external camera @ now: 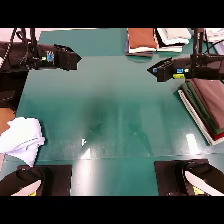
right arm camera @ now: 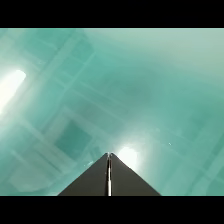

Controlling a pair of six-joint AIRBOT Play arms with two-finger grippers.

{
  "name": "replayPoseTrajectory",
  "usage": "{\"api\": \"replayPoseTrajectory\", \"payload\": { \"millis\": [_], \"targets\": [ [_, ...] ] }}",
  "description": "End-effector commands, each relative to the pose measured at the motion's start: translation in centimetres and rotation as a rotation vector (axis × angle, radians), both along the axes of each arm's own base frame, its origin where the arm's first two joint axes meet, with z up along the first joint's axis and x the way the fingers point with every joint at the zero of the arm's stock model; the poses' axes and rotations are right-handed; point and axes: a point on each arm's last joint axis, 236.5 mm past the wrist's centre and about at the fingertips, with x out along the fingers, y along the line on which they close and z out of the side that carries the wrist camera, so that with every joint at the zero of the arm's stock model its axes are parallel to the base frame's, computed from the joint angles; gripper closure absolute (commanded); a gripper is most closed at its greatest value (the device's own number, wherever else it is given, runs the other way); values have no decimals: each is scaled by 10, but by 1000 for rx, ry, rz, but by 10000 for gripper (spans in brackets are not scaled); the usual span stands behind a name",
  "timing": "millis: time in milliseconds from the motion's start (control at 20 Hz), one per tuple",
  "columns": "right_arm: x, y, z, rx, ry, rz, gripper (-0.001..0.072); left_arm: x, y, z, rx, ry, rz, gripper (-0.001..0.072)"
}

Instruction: Fold the shirts.

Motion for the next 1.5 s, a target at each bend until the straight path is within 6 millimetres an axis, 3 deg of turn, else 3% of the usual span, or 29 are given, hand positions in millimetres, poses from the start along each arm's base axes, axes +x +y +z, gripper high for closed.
{"api": "replayPoseTrajectory", "payload": {
  "millis": [0,500,700,1000,1100,1200,1300,1450],
  "targets": [
    [0,1,1,1,-1,1,694,0,0,0,0,-1,0,679],
    [-2,1,0,0,6,6,694,0,0,0,-1,0,1,678],
    [-5,2,-3,-6,21,16,694,12,0,23,-27,-107,12,679],
    [-5,1,-4,-5,20,14,694,4,10,21,65,-114,-9,679],
    [-5,2,-4,-6,23,16,694,5,55,-9,205,-1,120,678],
    [-8,2,-6,-11,33,22,694,1,129,-44,345,159,323,678],
    [-11,2,-9,-17,47,32,694,-17,195,-75,426,288,473,678],
    [-11,2,-8,-17,46,31,694,-58,253,-138,501,474,563,677]
  ]
}}
